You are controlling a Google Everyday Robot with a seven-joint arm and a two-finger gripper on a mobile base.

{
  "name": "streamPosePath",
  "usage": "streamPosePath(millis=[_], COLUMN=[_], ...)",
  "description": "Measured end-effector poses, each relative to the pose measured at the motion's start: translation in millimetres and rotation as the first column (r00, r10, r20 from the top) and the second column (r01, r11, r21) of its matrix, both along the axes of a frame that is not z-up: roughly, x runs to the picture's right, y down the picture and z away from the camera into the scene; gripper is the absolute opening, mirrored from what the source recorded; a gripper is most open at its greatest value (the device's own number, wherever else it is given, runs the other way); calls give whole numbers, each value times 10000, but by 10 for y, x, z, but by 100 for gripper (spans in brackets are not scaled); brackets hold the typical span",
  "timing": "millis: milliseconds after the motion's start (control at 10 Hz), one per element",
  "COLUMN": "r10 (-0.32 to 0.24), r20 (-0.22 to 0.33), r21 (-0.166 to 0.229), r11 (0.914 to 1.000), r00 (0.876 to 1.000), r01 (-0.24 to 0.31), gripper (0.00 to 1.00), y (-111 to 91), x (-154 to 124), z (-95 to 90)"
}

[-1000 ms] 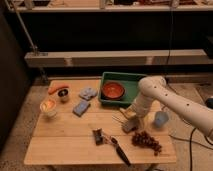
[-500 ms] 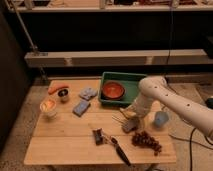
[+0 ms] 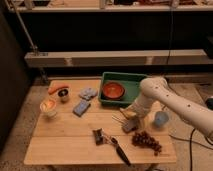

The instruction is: Wipe tray with eraser

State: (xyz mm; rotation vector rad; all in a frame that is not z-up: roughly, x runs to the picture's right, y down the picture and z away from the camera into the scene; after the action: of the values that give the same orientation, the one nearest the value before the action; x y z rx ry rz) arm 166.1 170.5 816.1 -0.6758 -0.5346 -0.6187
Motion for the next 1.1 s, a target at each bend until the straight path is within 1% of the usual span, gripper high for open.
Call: streamPosePath(millis=[400, 1000, 1100], r10=[19, -30, -57], r20=[59, 3, -2], r21=[-77, -255, -276], r11=[10000, 9997, 9996], r00=[10000, 10000, 10000], r01=[-19, 30, 57], gripper=[80, 80, 75], y=[34, 121, 138], x=[20, 27, 24], z=[49, 165, 181])
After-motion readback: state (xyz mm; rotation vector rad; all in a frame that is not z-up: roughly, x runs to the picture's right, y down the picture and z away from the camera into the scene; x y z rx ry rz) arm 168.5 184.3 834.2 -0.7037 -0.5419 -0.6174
